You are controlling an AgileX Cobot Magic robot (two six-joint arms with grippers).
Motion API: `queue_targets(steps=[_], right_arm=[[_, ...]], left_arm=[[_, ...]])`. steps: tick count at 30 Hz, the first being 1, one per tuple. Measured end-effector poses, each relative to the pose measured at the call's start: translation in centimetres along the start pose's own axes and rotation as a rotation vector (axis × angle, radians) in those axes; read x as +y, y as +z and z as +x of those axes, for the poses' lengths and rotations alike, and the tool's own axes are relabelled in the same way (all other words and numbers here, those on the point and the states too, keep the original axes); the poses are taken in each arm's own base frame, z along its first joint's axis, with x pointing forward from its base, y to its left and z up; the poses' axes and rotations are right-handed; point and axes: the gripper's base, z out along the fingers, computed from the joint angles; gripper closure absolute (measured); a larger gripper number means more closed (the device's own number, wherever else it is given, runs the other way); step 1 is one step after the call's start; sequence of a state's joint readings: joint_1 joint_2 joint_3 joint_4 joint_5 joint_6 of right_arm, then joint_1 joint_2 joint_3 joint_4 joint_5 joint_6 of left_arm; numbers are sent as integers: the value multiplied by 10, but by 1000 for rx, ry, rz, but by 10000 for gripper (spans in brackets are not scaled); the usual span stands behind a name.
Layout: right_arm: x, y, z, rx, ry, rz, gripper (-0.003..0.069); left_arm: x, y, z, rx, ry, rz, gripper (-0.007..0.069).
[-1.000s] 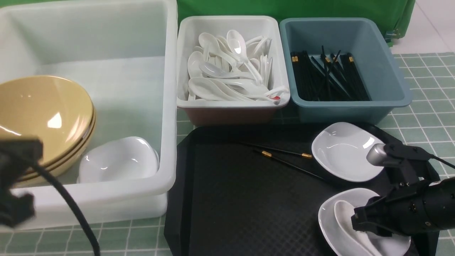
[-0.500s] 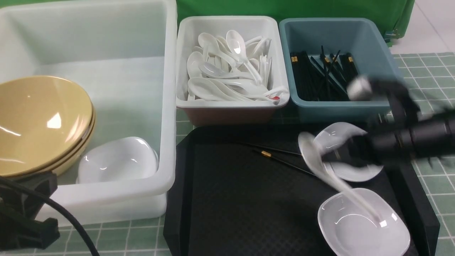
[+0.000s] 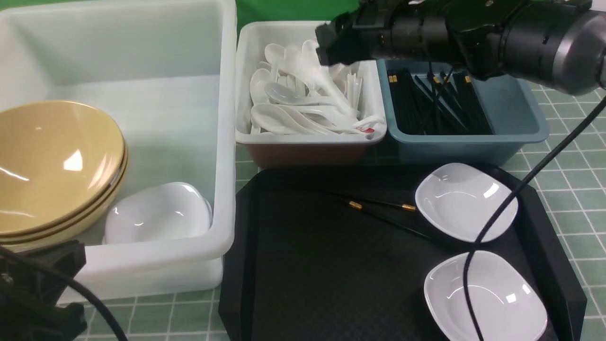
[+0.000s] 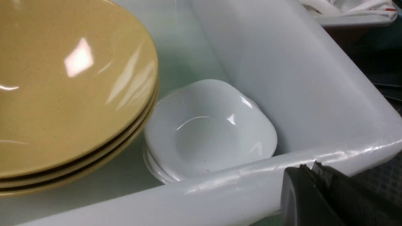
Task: On blue table put chopsticks spoon bowls plates into blue grey white boxes.
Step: 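Place the white spoon into the bin of spoons with the right gripper, then reach for and grasp the small white dish on the black tray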
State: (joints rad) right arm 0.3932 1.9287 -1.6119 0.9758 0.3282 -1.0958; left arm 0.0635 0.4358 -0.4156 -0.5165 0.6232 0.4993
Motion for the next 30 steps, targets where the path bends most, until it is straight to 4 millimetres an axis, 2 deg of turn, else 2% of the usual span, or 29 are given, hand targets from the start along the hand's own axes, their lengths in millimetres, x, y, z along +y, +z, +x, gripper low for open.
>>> queue_targets(steps=[2, 4, 5, 7, 9, 10, 12, 14, 16, 20, 21, 23, 25, 27, 30], right_arm=[[-8, -15, 1, 83, 9, -38, 222], [-12, -27, 2, 153, 31, -45, 211], [-18, -47, 6, 302, 56, -17, 204], [-20, -71, 23, 570, 131, 44, 200], [-19, -92, 51, 821, 149, 118, 199], [-17, -101, 72, 947, 158, 153, 197], [-11, -109, 103, 1042, 193, 165, 197], [-1, -118, 142, 1083, 224, 176, 197], [5, -123, 169, 1068, 233, 191, 197], [13, -129, 200, 1102, 241, 183, 217], [14, -130, 203, 1107, 247, 175, 237], [16, -130, 202, 1101, 237, 146, 333], [17, -132, 196, 1103, 241, 130, 410], [18, -136, 187, 1109, 251, 118, 450], [23, -147, 148, 1047, 242, 100, 569]], left_arm=[[-2, -8, 1, -40, 26, -8, 623], [-3, -13, 1, -68, 41, -15, 623], [-5, -22, 2, -116, 69, -27, 623], [-7, -32, 4, -173, 100, -48, 622], [-6, -35, 8, -230, 115, -76, 622], [-4, -35, 13, -262, 124, -102, 622], [-1, -32, 18, -295, 132, -139, 621], [3, -29, 21, -328, 149, -180, 621], [5, -29, 21, -350, 154, -198, 621], [6, -30, 19, -386, 160, -216, 621], [6, -31, 18, -396, 164, -221, 621], [6, -35, 17, -434, 181, -239, 621], [6, -39, 17, -464, 196, -253, 621], [6, -42, 16, -494, 211, -268, 621], [5, -46, 15, -534, 222, -284, 621]])
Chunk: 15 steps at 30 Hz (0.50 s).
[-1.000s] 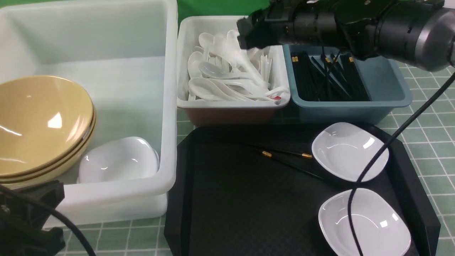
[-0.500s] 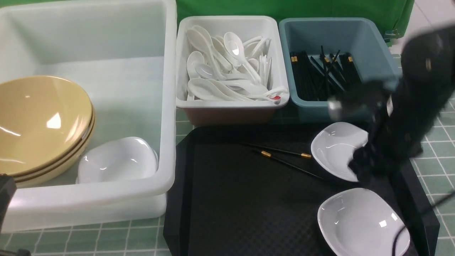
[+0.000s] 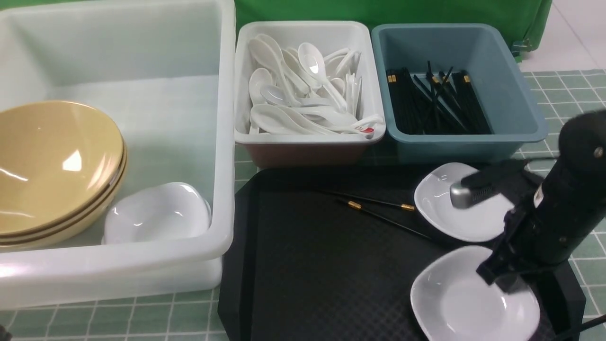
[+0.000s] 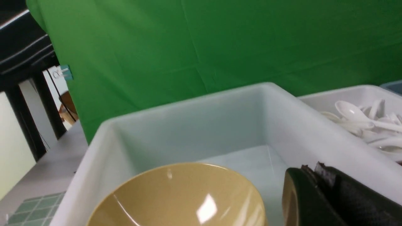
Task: On blue table put chopsticks spoon bowls plates into blue grey white boxes.
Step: 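Reach for and grasp the small white dish on the black tray, then place the white bowl into the white bin on top of the stacked bowls with the right gripper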
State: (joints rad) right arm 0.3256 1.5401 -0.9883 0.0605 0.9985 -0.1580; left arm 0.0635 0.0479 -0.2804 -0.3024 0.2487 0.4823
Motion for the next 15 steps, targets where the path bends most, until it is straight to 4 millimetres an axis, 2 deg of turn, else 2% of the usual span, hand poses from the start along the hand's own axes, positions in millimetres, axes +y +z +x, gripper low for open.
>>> queue_targets(steps=[2, 5, 7, 9, 12, 13, 14, 15], right_arm=[[8, -33, -7, -94, -37, 10, 582], [33, -83, -25, -304, -119, -30, 582], [58, -106, -38, -456, -202, -98, 582], [98, -125, -56, -646, -302, -236, 582], [151, -130, -81, -900, -420, -347, 582], [156, -128, -84, -909, -421, -357, 582], [178, -115, -96, -989, -474, -336, 582], [186, -110, -98, -1008, -508, -321, 582]], left_arm=[[0, -1, -1, -10, 0, -4, 621], [0, -1, -1, -13, -4, -5, 621], [0, -1, -1, -12, -9, -4, 621], [0, -1, -1, -12, -12, -4, 621], [0, -1, 0, -10, -15, -4, 621], [0, -1, 0, -10, -15, -4, 621], [0, -1, 0, -10, -15, -4, 621], [0, -1, 0, -10, -15, -4, 621]])
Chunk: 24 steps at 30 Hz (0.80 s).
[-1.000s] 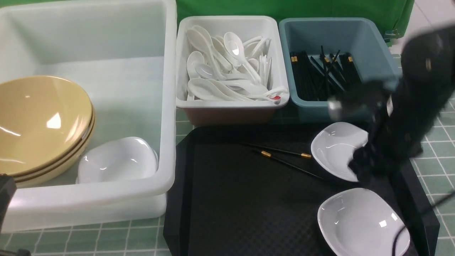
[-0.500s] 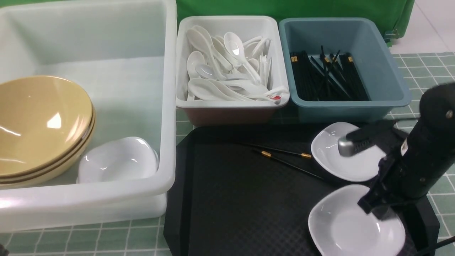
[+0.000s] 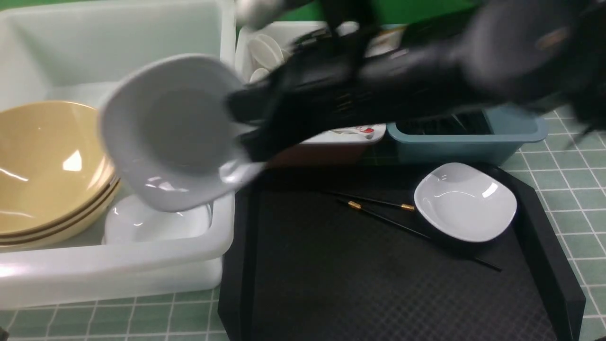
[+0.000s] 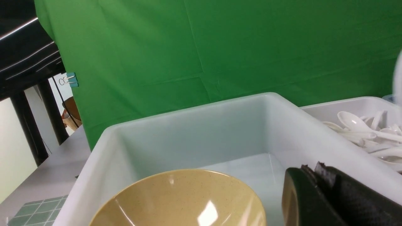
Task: On blue table put chopsticks spoon bowls plates into blue grey white boxes.
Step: 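Place the white bowl into the white bin on top of the stacked bowls with the right gripper, then reach for and grasp the small white dish on the black tray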
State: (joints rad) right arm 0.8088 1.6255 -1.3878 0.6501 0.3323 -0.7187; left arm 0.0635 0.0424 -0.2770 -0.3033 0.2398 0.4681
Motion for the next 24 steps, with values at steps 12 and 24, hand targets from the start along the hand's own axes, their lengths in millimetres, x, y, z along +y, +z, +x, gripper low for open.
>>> queue_targets(steps=[12, 24], right_arm=[[10, 98, 57, 83, -69, 30, 335], [-85, -44, 40, 457, 124, 102, 157]], left_arm=[[0, 0, 1, 3, -5, 1, 620], [0, 0, 1, 7, -9, 3, 620]])
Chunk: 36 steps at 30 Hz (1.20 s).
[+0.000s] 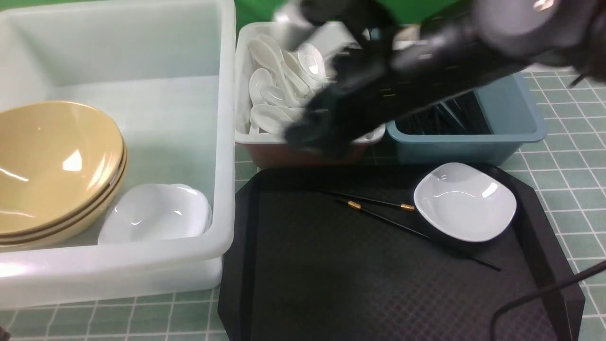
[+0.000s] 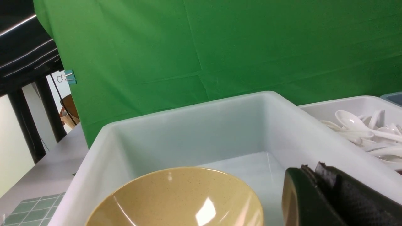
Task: On blue table put chopsticks spoon bowls plates into blue grey white boxes.
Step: 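Reach for and grasp the small white dish on the black tray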
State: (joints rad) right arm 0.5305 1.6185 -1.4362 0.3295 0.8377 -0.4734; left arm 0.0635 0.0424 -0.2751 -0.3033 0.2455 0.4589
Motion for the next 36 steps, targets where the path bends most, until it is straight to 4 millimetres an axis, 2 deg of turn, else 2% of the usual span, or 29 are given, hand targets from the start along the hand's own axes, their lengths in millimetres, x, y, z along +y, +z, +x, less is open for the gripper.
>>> queue_targets(steps=[1, 2, 3, 4, 7, 10, 12, 13, 15, 18, 21, 23, 26, 27, 30, 33, 36], right_arm=[[-18, 1, 17, 91, 37, 59, 157], [-19, 2, 19, 109, 29, 64, 157], [-37, 6, 38, 186, 70, 117, 157], [-65, 9, 66, 263, 149, 187, 157], [-93, 17, 106, 291, 275, 264, 157], [-106, 30, 129, 273, 338, 305, 169], [-106, 38, 137, 290, 355, 296, 183], [-104, 49, 143, 313, 386, 265, 208], [-98, 63, 147, 329, 421, 205, 253], [-79, 81, 139, 301, 430, 98, 330], [-65, 85, 125, 270, 390, 44, 373], [-63, 78, 115, 246, 362, 39, 381], [-71, 65, 108, 225, 351, 83, 368], [-79, 56, 108, 220, 353, 120, 347], [-97, 48, 116, 231, 390, 175, 300], [-119, 53, 136, 289, 486, 201, 251], [-124, 70, 151, 354, 540, 179, 248]], left_arm=[[0, 0, 0, 1, -1, 0, 620], [0, 0, 0, 1, -1, 0, 620], [0, 0, 0, 1, -1, 0, 620], [0, 0, 0, 2, -1, 1, 620], [0, 0, 0, 2, -2, 1, 620], [0, 0, 0, 2, -2, 1, 620], [0, 0, 0, 2, -2, 1, 620], [0, 0, 0, 2, -2, 1, 620], [0, 0, 1, 3, -2, 1, 620], [0, 1, 4, -3, -3, -8, 620], [0, 2, 5, -10, -4, -14, 620], [1, 2, 5, -17, -4, -17, 620], [1, 2, 5, -17, -4, -18, 620], [1, 2, 6, -16, -4, -18, 620], [1, 2, 6, -18, -4, -19, 620], [1, 2, 6, -20, -4, -20, 620], [1, 2, 6, -20, -4, -20, 620]])
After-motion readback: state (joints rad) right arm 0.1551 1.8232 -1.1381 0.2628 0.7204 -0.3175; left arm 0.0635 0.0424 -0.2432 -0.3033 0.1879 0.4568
